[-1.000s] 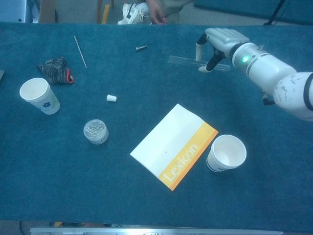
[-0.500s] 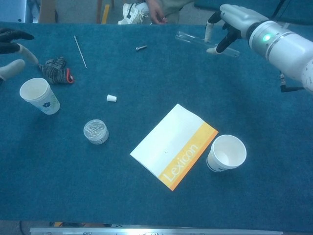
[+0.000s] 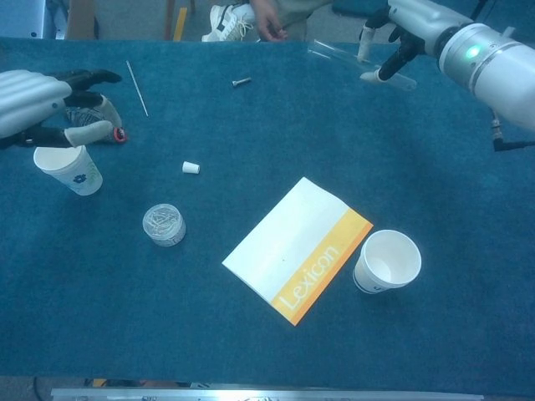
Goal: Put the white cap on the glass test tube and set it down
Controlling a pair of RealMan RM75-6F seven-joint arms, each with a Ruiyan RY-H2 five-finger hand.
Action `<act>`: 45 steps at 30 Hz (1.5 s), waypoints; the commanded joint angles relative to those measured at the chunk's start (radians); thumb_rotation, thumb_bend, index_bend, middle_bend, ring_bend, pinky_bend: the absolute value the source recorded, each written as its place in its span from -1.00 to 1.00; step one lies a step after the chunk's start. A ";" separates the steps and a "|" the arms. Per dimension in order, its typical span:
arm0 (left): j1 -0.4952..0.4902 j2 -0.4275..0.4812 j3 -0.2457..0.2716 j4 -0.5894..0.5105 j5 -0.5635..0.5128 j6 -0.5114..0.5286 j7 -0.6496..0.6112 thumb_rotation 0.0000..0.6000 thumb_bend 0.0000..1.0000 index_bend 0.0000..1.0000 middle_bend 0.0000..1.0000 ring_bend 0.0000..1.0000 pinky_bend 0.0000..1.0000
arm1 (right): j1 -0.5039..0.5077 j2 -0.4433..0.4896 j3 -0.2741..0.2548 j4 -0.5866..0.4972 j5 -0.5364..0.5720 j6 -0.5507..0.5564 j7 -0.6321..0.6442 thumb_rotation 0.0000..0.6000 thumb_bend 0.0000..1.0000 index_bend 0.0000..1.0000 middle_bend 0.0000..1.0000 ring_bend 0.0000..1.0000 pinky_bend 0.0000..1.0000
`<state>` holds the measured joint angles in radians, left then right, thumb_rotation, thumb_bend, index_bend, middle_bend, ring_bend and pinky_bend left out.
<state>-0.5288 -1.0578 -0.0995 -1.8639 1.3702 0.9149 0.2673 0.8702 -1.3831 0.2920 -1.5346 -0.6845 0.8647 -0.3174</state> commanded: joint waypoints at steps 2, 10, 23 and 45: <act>-0.035 -0.040 0.001 0.014 -0.053 -0.031 0.064 -1.00 -0.55 -0.41 -1.00 -1.00 -1.00 | 0.000 0.007 -0.002 -0.004 -0.005 -0.001 0.010 1.00 -0.50 0.30 -0.45 -0.77 -0.54; -0.078 -0.127 0.026 0.084 -0.122 -0.044 0.198 -1.00 -0.56 -0.43 -1.00 -1.00 -1.00 | -0.001 0.012 -0.013 -0.001 -0.010 -0.006 0.024 1.00 -0.50 0.30 -0.45 -0.77 -0.54; -0.133 -0.232 0.040 0.204 -0.208 -0.061 0.269 -1.00 -0.56 -0.43 -1.00 -1.00 -1.00 | 0.001 0.013 -0.022 0.017 -0.018 -0.014 0.048 1.00 -0.50 0.30 -0.45 -0.77 -0.54; -0.214 -0.375 0.081 0.333 -0.318 -0.085 0.379 -1.00 -0.56 -0.43 -1.00 -1.00 -1.00 | -0.009 0.019 -0.031 0.046 -0.037 -0.036 0.099 1.00 -0.50 0.31 -0.45 -0.77 -0.54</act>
<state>-0.7413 -1.4307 -0.0199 -1.5328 1.0541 0.8294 0.6443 0.8619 -1.3646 0.2612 -1.4891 -0.7204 0.8293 -0.2197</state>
